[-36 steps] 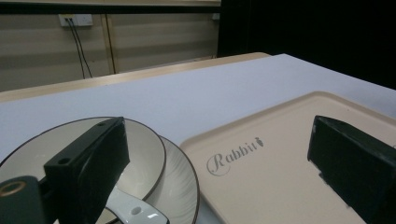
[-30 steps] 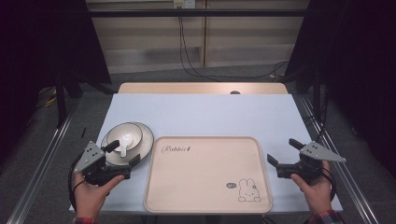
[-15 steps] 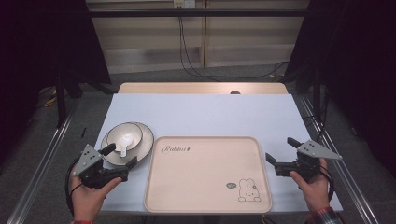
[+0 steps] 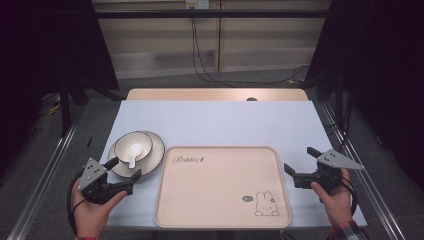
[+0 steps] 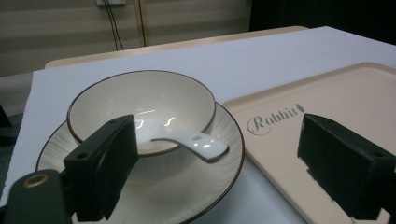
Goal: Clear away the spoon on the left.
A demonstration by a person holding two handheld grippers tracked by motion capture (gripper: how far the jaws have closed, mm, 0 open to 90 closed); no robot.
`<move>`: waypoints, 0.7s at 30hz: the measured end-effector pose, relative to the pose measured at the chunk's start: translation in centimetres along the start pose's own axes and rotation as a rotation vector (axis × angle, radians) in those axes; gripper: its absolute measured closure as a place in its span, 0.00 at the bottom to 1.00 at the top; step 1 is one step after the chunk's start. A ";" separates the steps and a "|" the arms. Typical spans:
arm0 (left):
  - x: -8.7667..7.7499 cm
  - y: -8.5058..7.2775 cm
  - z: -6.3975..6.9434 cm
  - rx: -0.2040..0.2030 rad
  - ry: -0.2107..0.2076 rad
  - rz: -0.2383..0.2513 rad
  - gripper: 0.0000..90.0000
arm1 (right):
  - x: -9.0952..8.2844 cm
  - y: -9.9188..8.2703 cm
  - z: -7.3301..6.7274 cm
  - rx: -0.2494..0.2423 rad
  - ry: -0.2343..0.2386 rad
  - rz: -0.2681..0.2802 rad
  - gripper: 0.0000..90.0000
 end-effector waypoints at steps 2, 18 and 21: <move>0.1 -0.1 -0.1 0.006 0.015 0.001 0.16 | 0.0 0.0 0.0 -0.004 0.004 0.000 0.00; 0.2 -0.4 -0.7 -0.004 0.036 0.007 0.33 | 0.1 0.0 0.1 -0.002 0.005 0.006 0.01; 0.2 -0.5 -1.0 -0.010 0.037 0.011 0.34 | 0.1 0.0 0.0 -0.001 -0.003 -0.004 0.01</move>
Point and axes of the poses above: each handheld gripper's, and its own axes: x roughly forward along the jaws, y roughly out of its top, z roughly to its right, the point moved 3 cm from there along x, roughly forward along the jaws, and after that the axes turned 15 degrees about -x, right-handed, at the moved point
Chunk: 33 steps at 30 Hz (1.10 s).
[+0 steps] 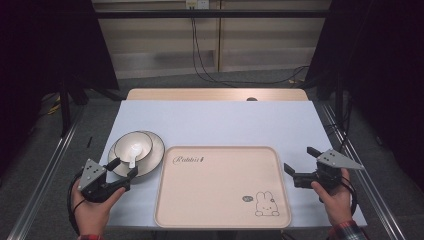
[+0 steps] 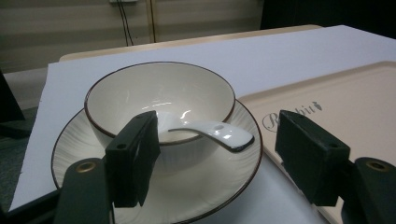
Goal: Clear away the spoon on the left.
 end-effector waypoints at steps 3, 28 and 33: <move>-0.1 0.0 0.0 -0.005 0.004 0.000 0.38 | 0.0 0.0 -0.1 -0.004 0.008 0.002 0.01; 0.1 -0.1 0.0 -0.012 0.009 0.003 0.62 | 0.2 0.0 -0.3 -0.020 0.013 0.000 0.01; 0.1 0.0 0.1 -0.010 0.008 0.005 0.69 | 0.4 -0.1 -0.4 -0.025 0.016 -0.005 0.01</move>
Point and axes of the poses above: each handheld gripper's, and its own axes: x roughly forward along the jaws, y roughly out of its top, z roughly to its right, the point moved 3 cm from there along x, roughly forward along the jaws, and after that the axes turned 15 degrees about -x, right-handed, at the moved point
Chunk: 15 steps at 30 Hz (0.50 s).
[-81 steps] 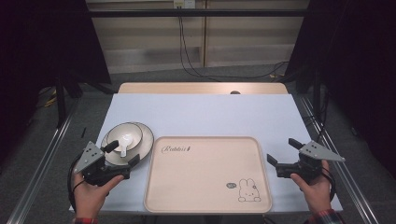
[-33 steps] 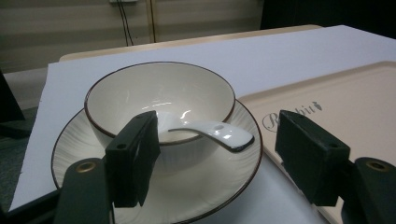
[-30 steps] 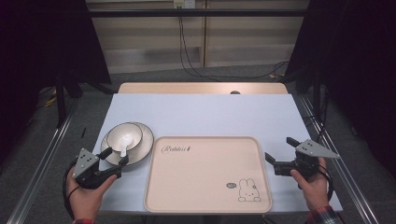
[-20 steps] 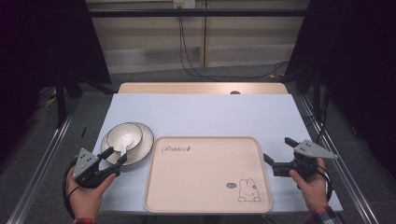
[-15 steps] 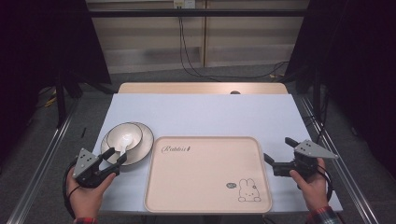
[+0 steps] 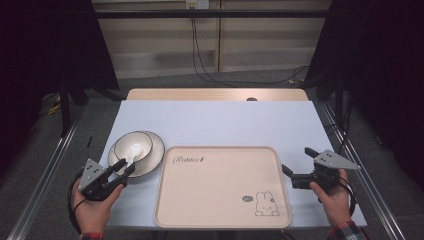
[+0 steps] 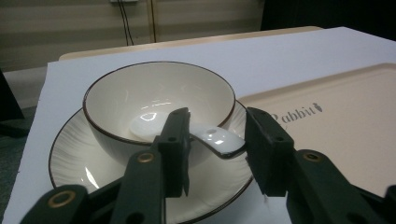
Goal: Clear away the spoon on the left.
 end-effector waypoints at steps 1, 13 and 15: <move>0.0 0.0 0.0 -0.003 -0.005 0.003 0.70 | 0.0 0.0 0.0 -0.001 -0.006 -0.001 0.01; -0.3 0.3 -0.2 -0.014 0.003 0.023 0.76 | 0.1 0.0 -0.1 -0.007 -0.002 -0.005 0.01; -0.4 0.3 -0.2 -0.010 0.003 0.022 0.79 | 0.1 0.0 -0.2 -0.008 0.003 0.000 0.01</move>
Point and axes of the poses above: each handheld gripper's, and its own axes: x roughly forward along the jaws, y roughly out of its top, z roughly to its right, the point moved 3 cm from there along x, roughly forward along the jaws, and after that the axes turned 15 degrees about -x, right-handed, at the moved point
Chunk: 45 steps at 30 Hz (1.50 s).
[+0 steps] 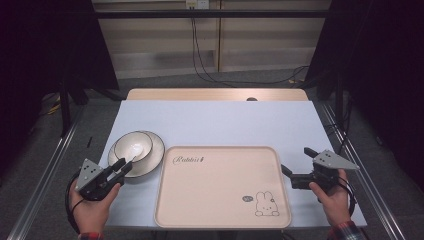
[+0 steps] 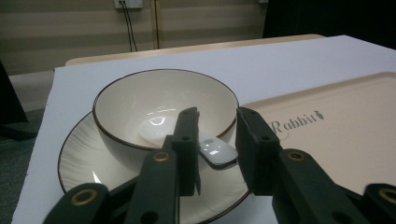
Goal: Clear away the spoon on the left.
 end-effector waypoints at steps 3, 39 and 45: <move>0.0 0.0 0.0 -0.005 0.003 0.005 0.79 | -0.1 0.0 0.0 0.002 -0.001 0.000 0.01; 0.3 -0.7 -1.2 -0.068 0.068 -0.010 0.78 | 0.0 0.0 0.0 -0.003 -0.001 -0.004 0.01; 0.2 -0.7 -1.3 -0.076 0.071 -0.010 0.81 | 0.0 -0.1 0.1 -0.004 -0.004 -0.004 0.01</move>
Point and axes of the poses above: each handheld gripper's, and its own axes: x roughly forward along the jaws, y roughly out of its top, z roughly to its right, the point moved 3 cm from there along x, roughly forward along the jaws, and after that the axes turned 15 degrees about -x, right-handed, at the moved point
